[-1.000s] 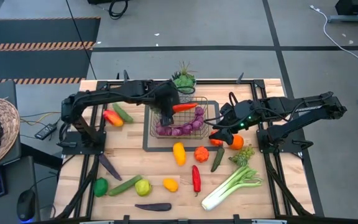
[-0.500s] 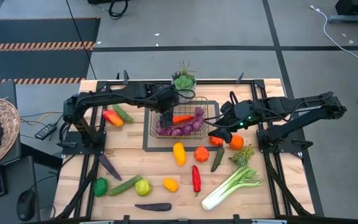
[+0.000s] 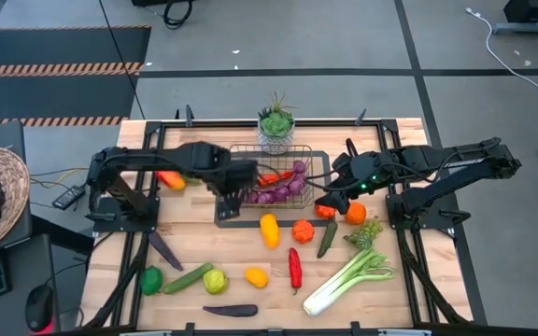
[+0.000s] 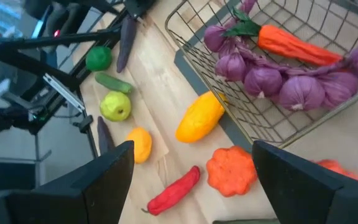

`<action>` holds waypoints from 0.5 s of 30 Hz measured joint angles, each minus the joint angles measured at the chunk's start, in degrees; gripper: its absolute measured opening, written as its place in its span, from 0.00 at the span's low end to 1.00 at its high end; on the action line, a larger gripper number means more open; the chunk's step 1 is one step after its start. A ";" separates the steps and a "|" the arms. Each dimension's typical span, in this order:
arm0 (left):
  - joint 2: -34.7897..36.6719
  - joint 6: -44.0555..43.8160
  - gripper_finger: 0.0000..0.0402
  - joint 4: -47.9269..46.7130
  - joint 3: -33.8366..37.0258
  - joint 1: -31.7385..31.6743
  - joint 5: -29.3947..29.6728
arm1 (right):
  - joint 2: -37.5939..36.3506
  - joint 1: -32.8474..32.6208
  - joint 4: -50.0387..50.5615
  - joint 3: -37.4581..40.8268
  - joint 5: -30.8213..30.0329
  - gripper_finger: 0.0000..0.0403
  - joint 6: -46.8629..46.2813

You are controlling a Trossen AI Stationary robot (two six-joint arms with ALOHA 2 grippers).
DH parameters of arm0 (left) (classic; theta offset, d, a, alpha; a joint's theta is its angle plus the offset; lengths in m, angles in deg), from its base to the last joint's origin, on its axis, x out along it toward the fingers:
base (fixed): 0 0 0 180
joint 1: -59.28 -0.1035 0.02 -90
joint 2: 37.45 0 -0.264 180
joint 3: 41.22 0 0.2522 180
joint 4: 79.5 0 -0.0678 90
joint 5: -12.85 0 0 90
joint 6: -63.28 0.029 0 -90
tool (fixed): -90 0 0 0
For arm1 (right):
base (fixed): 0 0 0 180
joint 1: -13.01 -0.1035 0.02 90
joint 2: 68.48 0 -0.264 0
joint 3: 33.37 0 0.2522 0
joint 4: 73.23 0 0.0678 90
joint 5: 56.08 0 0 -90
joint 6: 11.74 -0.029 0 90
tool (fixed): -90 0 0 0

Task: Build produce basket
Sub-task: Put the green chili pepper into the wire basket

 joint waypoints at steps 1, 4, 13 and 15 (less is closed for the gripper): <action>1.02 -0.53 0.73 0.42 0.35 0.90 -0.07 | 0.02 0.00 0.28 0.00 0.05 0.82 0.61; 4.06 -3.00 0.73 4.24 1.94 2.85 0.03 | 0.02 0.00 2.34 0.00 0.25 0.82 -0.35; 17.39 -14.82 0.73 21.94 20.29 6.74 0.57 | 4.71 -4.86 16.07 0.02 2.72 0.80 -18.62; 19.87 -18.64 0.73 24.21 24.47 7.42 0.98 | 6.73 -6.68 17.37 0.02 3.53 0.80 -25.29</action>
